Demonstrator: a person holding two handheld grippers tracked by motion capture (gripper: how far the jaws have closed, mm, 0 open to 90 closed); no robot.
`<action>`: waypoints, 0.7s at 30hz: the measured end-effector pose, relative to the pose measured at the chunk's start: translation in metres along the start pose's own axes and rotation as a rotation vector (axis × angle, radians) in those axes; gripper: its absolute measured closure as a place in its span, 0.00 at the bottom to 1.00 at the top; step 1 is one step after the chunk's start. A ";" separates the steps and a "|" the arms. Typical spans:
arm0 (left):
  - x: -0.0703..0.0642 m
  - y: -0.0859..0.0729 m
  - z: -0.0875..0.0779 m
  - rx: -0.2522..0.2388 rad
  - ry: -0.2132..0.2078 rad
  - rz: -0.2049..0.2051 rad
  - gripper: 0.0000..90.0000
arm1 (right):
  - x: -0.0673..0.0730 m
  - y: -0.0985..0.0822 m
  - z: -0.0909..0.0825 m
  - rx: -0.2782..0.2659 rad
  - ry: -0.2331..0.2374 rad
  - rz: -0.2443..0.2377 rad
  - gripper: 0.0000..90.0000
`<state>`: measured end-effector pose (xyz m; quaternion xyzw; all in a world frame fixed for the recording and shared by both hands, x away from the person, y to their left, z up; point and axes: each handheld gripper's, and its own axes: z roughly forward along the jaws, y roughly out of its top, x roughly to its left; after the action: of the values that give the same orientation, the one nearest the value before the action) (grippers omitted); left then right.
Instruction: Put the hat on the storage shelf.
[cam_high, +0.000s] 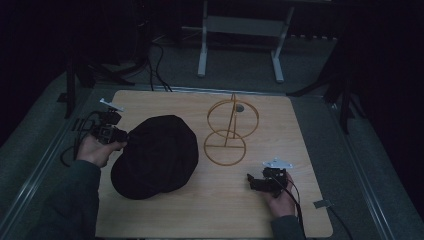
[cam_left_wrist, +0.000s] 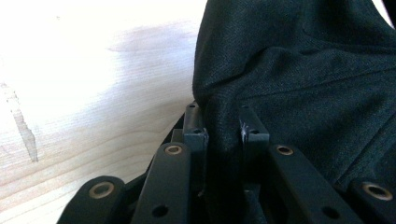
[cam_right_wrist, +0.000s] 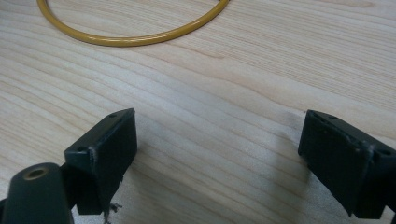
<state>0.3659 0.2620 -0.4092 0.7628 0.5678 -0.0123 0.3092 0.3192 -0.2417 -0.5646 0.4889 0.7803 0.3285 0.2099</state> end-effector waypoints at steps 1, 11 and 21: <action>0.000 0.002 -0.001 -0.001 -0.003 0.000 0.86 | 0.000 0.000 0.000 0.001 0.000 0.000 0.13; -0.001 0.015 -0.009 -0.010 -0.025 0.006 0.86 | 0.000 0.000 0.000 0.000 0.002 0.000 0.13; -0.004 0.030 -0.023 -0.025 -0.005 0.022 0.86 | 0.000 0.000 0.000 -0.001 0.001 -0.001 0.13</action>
<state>0.3831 0.2648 -0.3753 0.7650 0.5587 -0.0036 0.3203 0.3195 -0.2412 -0.5646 0.4882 0.7806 0.3290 0.2099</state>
